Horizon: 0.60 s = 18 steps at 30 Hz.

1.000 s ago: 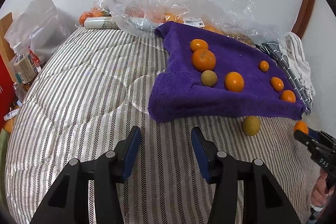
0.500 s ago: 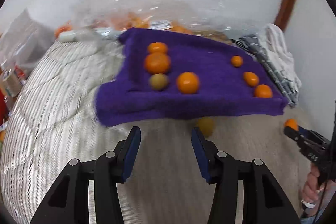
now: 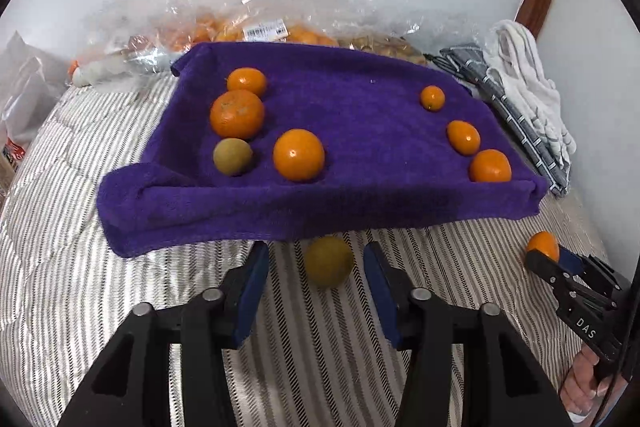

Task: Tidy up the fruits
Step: 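Close the left gripper on a green fruit on the bed while the right gripper holds its orange, then carry the large orange and green fruit up over the purple towel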

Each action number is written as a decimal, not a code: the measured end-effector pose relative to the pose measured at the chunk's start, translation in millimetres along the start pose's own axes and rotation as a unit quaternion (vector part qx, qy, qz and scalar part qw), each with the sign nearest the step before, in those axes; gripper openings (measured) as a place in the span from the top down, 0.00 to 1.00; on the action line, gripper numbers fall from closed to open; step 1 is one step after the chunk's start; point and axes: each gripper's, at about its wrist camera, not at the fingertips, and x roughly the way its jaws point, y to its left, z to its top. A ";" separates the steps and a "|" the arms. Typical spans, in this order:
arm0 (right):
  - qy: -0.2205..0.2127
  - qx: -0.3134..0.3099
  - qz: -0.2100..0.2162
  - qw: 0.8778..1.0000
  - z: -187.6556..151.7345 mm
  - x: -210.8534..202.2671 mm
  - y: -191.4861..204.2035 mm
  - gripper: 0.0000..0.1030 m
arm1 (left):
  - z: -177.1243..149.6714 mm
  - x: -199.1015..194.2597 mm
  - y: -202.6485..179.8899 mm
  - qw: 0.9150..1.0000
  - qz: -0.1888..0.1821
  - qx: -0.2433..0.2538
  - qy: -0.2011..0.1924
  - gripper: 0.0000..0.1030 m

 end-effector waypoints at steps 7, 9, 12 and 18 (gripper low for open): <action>-0.009 0.003 -0.006 1.000 -1.7 -5.1 -1.2 0.62 | -6.5 -15.3 -0.1 1.000 -0.011 -0.004 -0.023 0.75; -0.009 -0.003 -0.014 1.000 -2.1 -9.3 1.1 0.62 | -6.6 -24.8 2.3 0.999 -0.014 -0.004 -0.031 0.75; -0.017 0.000 -0.007 1.000 1.8 -21.4 1.6 0.62 | -4.6 -39.7 7.2 0.999 -0.011 -0.003 -0.043 0.75; -0.049 0.008 -0.001 0.999 21.1 -50.8 4.1 0.62 | -3.4 -73.2 27.0 0.998 0.001 -0.023 -0.067 0.75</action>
